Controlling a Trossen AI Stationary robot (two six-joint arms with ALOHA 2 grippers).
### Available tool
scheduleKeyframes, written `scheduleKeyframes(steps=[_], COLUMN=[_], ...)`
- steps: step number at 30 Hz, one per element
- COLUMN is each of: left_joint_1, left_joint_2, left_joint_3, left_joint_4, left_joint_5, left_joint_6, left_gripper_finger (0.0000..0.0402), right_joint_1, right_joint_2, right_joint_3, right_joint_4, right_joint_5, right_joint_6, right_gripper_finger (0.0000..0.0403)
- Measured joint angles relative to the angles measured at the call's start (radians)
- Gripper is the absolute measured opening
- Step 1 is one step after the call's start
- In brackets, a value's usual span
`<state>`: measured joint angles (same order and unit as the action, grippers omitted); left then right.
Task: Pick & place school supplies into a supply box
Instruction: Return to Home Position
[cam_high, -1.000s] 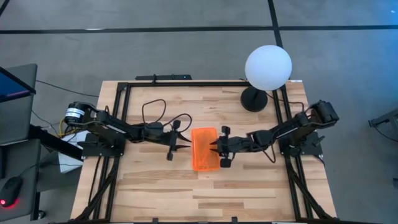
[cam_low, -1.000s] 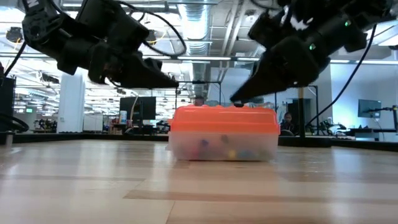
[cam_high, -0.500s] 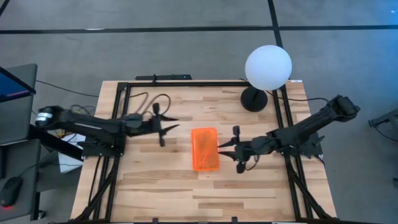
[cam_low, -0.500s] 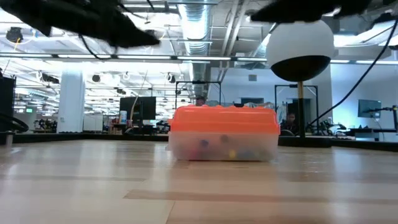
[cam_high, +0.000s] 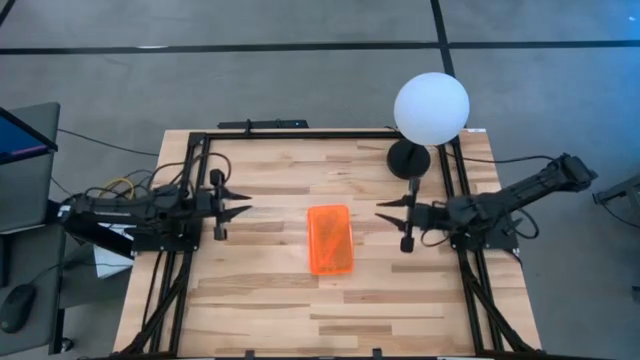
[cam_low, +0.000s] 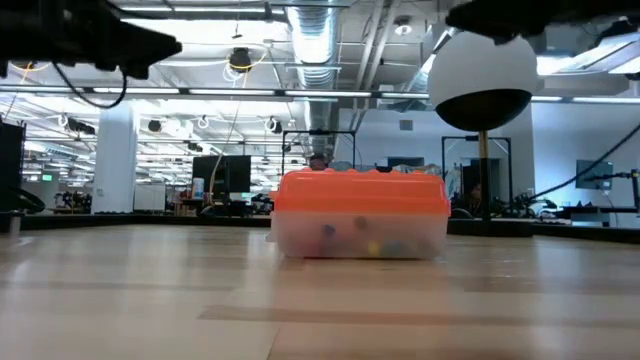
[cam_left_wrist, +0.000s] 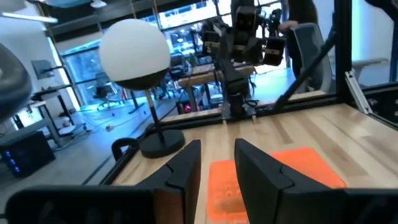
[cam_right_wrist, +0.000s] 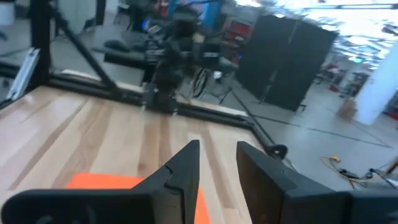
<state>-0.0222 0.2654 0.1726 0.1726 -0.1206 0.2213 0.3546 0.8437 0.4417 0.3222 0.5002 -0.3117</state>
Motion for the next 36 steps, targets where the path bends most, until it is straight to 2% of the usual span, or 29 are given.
scheduleKeyframes(steps=[2,6,9,14,18,22,25,30,36], left_joint_1=[0.000,0.000,0.000,0.000,0.000,0.000,0.000,0.000,-0.001], left_joint_2=[-0.054,-0.127,-0.160,-0.169,-0.169,-0.169,-0.170,-0.170,-0.201], left_joint_3=[-0.036,-0.086,-0.108,-0.111,-0.111,-0.112,-0.112,-0.112,-0.112], left_joint_4=[0.002,0.008,0.009,-0.011,-0.043,-0.060,-0.062,-0.111,-0.186], left_joint_5=[-0.004,-0.026,-0.043,-0.044,-0.048,-0.094,-0.111,-0.113,-0.102], left_joint_6=[-0.003,-0.008,-0.010,-0.033,-0.042,-0.049,-0.049,-0.048,-0.048], left_gripper_finger=[0.0093,0.0093,0.0093,0.0093,0.0093,0.0093,0.0093,0.0093,0.0093], right_joint_1=[-0.028,-0.083,-0.112,-0.149,-0.175,-0.251,-0.342,-0.461,-0.473], right_joint_2=[-0.053,-0.139,-0.192,-0.264,-0.316,-0.388,-0.437,-0.478,-0.492], right_joint_3=[-0.056,-0.139,-0.196,-0.283,-0.352,-0.401,-0.431,-0.434,-0.434], right_joint_4=[0.026,0.051,0.075,0.117,0.156,0.163,0.141,0.059,-0.016], right_joint_5=[-0.017,-0.128,-0.157,-0.164,-0.218,-0.250,-0.337,-0.565,-0.596], right_joint_6=[0.002,0.026,0.049,0.098,0.103,0.121,0.137,0.162,0.146], right_gripper_finger=[0.0102,0.0102,0.0102,0.0102,0.0102,0.0102,0.0102,0.0102,0.0102])
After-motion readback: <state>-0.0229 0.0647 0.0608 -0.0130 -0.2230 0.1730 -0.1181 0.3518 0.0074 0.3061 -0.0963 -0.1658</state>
